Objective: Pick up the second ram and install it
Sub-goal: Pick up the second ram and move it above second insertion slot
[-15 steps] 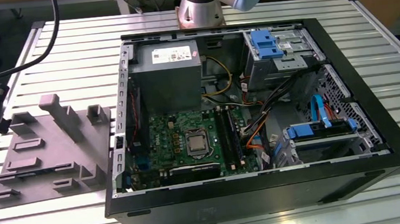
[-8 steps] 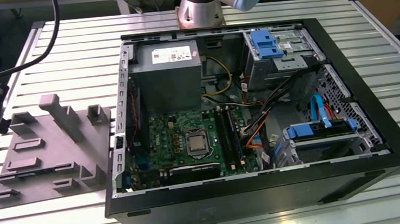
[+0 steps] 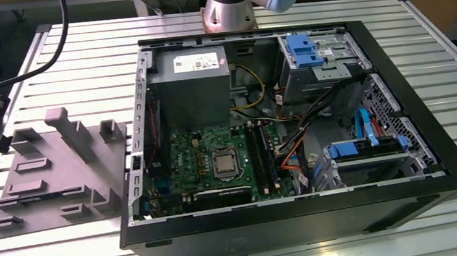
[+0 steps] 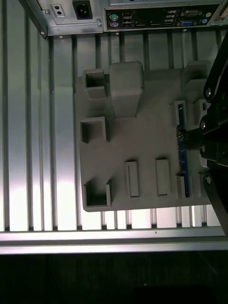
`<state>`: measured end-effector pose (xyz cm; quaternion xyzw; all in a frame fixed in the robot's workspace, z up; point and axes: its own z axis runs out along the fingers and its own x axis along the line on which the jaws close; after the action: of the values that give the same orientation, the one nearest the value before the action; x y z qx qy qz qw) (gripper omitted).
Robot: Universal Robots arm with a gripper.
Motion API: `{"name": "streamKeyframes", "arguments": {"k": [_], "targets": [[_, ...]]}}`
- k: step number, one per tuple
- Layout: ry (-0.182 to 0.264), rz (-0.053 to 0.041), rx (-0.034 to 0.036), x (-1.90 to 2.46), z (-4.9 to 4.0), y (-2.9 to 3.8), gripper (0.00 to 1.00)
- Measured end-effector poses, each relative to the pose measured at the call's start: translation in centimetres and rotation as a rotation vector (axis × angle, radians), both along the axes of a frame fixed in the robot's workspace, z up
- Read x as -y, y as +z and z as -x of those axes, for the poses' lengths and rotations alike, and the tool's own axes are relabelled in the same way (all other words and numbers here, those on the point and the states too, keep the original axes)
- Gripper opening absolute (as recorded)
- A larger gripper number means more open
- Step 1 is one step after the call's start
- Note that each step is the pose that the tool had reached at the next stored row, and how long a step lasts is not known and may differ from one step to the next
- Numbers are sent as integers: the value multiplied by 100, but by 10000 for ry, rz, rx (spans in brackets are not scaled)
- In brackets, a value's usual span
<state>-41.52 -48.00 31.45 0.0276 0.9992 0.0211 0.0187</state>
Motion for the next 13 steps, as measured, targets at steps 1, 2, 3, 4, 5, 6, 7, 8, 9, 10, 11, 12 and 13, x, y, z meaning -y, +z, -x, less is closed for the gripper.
{"name": "streamKeyframes", "arguments": {"k": [1,2,3,4,5,6,7,8,9,10,11,12,13], "targets": [[8,0,0,0,0,0,11],[11,0,0,0,0,0,11],[14,0,0,0,0,0,11],[17,0,-1,0,0,0,11],[20,0,0,0,0,0,11],[23,0,-1,0,0,0,11],[25,0,0,0,0,0,11],[26,0,0,0,0,0,11],[28,0,0,0,0,0,11],[30,0,0,0,0,0,11],[36,0,0,0,0,0,11],[46,0,0,0,0,0,11],[61,0,0,0,0,0,11]]}}
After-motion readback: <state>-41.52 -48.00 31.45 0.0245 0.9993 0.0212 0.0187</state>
